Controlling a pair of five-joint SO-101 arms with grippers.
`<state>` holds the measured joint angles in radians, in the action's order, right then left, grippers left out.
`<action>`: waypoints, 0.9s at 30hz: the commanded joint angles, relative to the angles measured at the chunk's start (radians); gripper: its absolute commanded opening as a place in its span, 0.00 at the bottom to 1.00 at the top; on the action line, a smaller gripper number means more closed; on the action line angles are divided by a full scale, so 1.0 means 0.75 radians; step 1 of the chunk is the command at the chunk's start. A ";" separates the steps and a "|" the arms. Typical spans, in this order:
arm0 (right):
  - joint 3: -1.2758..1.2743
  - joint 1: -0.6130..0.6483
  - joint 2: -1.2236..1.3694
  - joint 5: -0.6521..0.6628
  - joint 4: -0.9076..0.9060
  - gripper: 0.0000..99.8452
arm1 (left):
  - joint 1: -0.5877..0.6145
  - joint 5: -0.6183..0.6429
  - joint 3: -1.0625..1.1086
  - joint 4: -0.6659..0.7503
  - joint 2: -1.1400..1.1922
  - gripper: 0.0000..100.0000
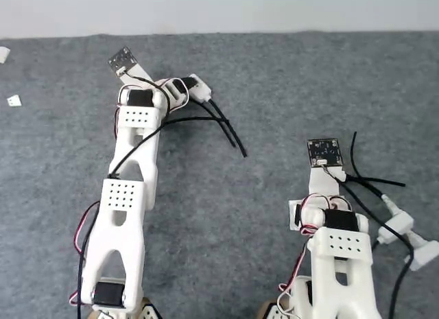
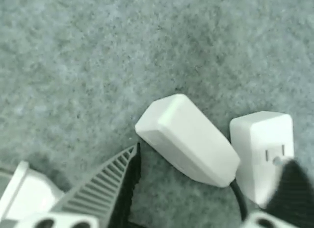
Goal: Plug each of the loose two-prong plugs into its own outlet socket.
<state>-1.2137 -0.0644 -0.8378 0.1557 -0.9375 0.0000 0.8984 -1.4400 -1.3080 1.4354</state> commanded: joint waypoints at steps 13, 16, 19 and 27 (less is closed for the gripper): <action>0.010 0.003 -0.028 0.020 -0.013 0.15 | -0.008 -0.221 -0.083 -0.057 0.018 0.01; 0.010 0.003 -0.028 0.020 -0.011 0.15 | -0.018 -0.393 -0.236 -0.295 0.020 0.01; 0.010 0.003 -0.028 0.020 -0.009 0.15 | -0.031 -0.520 -0.320 -0.538 0.002 0.01; -0.016 -0.003 -0.028 0.020 0.044 0.15 | 0.020 -0.546 -0.312 -0.601 -0.211 0.01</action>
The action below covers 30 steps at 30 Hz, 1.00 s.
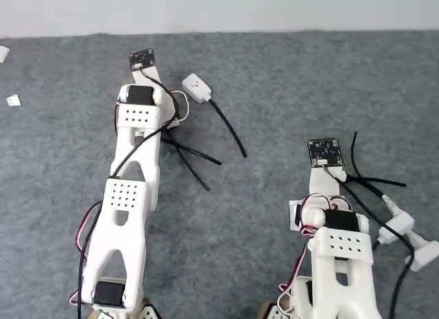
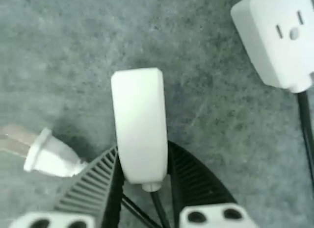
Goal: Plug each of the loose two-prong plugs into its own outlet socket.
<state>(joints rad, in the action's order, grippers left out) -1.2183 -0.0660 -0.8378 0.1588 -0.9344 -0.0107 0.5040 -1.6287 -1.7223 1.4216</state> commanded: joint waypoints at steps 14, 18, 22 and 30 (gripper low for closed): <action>-0.025 0.005 -0.028 0.016 0.071 0.15 | 0.035 -0.143 0.797 -0.053 -0.847 0.01; -0.025 0.005 -0.028 0.016 0.073 0.15 | 0.033 -0.147 1.280 -0.037 -1.123 0.01; -0.025 0.005 -0.028 0.016 0.073 0.15 | 0.029 -0.200 1.832 0.162 -1.338 0.01; -0.027 0.005 -0.028 0.016 0.073 0.15 | -0.129 -0.329 2.865 0.741 -1.849 0.01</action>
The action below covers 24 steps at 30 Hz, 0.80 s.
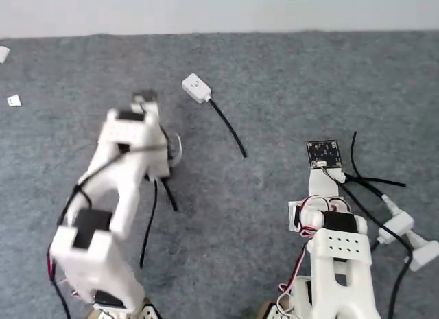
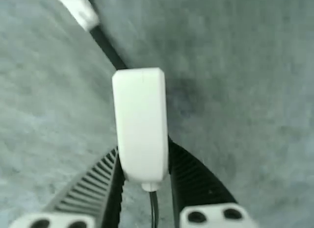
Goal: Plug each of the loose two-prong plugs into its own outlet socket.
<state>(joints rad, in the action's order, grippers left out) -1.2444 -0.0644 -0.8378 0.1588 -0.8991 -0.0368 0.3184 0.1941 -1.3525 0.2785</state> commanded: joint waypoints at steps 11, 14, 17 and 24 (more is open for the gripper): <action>0.006 0.003 -0.028 0.010 0.017 0.15 | -0.362 -0.207 0.946 0.559 -0.616 0.02; -0.006 0.003 -0.028 0.010 0.024 0.15 | -0.381 -0.207 0.950 0.559 -0.616 0.02; -0.006 0.003 -0.028 0.010 0.024 0.15 | -0.381 -0.207 0.952 0.554 -0.616 0.08; -0.014 0.003 -0.028 0.010 0.050 0.15 | -0.356 -0.205 0.950 0.477 -0.622 0.40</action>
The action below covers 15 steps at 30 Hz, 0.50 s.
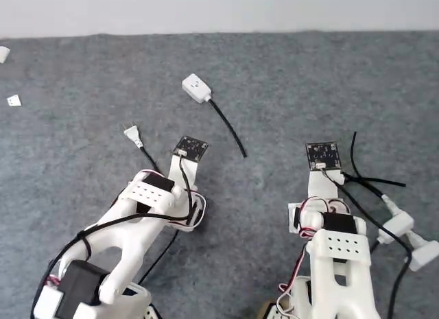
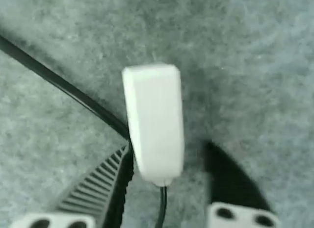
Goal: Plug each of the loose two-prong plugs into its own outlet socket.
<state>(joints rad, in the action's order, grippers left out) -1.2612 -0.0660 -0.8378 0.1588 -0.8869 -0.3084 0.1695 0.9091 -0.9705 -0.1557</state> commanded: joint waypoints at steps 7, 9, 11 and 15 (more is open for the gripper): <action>0.008 0.005 -0.028 0.010 0.036 0.15 | 0.008 -0.014 0.007 -0.205 -0.417 0.34; 0.008 0.005 -0.028 0.010 0.036 0.15 | 0.065 -0.006 0.007 -0.241 -0.581 0.29; 0.008 0.005 -0.028 0.012 0.036 0.15 | 0.176 -0.004 0.007 -0.237 -0.712 0.23; 0.008 0.005 -0.028 0.012 0.036 0.15 | 0.276 -0.004 0.013 -0.205 -0.736 0.06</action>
<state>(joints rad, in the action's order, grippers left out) -1.2612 -0.0660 -0.8378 0.1588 -0.8746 -0.1642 0.1649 0.9229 -1.1393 -0.6621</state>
